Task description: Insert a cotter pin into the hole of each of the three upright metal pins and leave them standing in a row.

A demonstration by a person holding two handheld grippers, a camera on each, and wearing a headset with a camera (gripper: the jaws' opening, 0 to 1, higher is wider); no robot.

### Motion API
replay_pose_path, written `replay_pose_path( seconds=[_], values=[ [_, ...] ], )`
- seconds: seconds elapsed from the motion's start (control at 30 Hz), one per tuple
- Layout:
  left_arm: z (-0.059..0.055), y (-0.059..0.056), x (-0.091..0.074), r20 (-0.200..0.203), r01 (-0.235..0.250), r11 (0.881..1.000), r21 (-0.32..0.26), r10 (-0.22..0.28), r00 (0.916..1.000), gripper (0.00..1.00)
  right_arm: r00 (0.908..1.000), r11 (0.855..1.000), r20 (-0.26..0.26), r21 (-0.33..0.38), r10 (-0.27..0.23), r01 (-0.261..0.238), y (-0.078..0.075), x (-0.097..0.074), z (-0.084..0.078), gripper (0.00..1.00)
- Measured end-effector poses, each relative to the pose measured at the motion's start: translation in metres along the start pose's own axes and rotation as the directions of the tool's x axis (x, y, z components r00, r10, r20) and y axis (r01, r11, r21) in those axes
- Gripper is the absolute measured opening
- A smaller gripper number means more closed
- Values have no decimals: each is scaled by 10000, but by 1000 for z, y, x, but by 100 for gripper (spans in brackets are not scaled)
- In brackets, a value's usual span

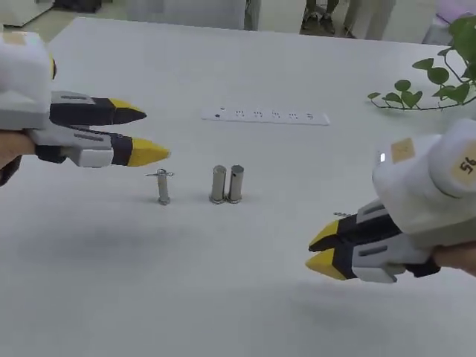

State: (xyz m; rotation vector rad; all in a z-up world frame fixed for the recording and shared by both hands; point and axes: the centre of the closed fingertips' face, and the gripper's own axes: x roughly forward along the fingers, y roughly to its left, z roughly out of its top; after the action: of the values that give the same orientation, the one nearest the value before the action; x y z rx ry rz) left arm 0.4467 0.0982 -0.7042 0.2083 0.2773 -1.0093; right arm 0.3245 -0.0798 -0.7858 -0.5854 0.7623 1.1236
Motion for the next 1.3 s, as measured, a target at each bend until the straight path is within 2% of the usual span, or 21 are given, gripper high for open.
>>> replay_pose_path(
  seconds=[0.17,0.27,0.3,0.43,0.5,0.63,0.67,0.7,0.8,0.9,1.03,1.2,1.3],
  values=[
    [15,-27,-5,173,-77,9996,266,72,9998,52,10000,9999,55,-114,1,0,4,-3,-1,13],
    [16,-39,-5,191,-143,9994,305,137,9997,51,9999,9999,171,-114,3,-1,6,-7,-2,13],
    [16,-47,-5,213,-152,9996,219,147,9997,51,9998,9999,194,-126,-3,6,6,-8,-2,13],
    [9,-74,-4,213,-146,9999,-25,146,9997,51,9994,9998,316,-135,-105,109,1,-14,-1,13],
    [5,-94,-4,339,74,9989,-458,-58,9994,51,9991,9997,376,-161,-178,184,-4,-15,1,13],
    [-9,-127,-7,163,196,9975,-676,-185,9997,51,9977,9993,623,-251,-272,288,-13,-18,12,14],
    [-11,-132,-8,145,199,9971,-737,-189,9997,51,9972,9992,690,-251,-285,303,-14,-19,14,14],
    [-15,-139,-10,143,245,9948,-985,-232,9996,51,9968,9991,745,-277,-287,309,-16,-19,17,14],
    [-20,-149,-15,243,69,9903,-1389,-35,9997,51,9965,9988,785,-377,-295,325,-18,-19,21,14],
    [-21,-158,-18,578,-78,9826,-1855,188,9982,51,9961,9984,834,-481,-270,311,-23,-18,27,14],
    [-30,-165,-18,524,-122,9777,-2097,238,9983,51,9958,9975,882,-646,-236,294,-30,-15,37,14],
    [-37,-165,-17,358,-179,9759,-2177,263,9990,52,9956,9953,920,-923,-203,288,-42,-7,52,15],
    [-38,-164,-17,399,-192,9745,-2234,288,9988,52,9947,9944,1014,-1029,-153,258,-49,-1,65,16]
  ],
)
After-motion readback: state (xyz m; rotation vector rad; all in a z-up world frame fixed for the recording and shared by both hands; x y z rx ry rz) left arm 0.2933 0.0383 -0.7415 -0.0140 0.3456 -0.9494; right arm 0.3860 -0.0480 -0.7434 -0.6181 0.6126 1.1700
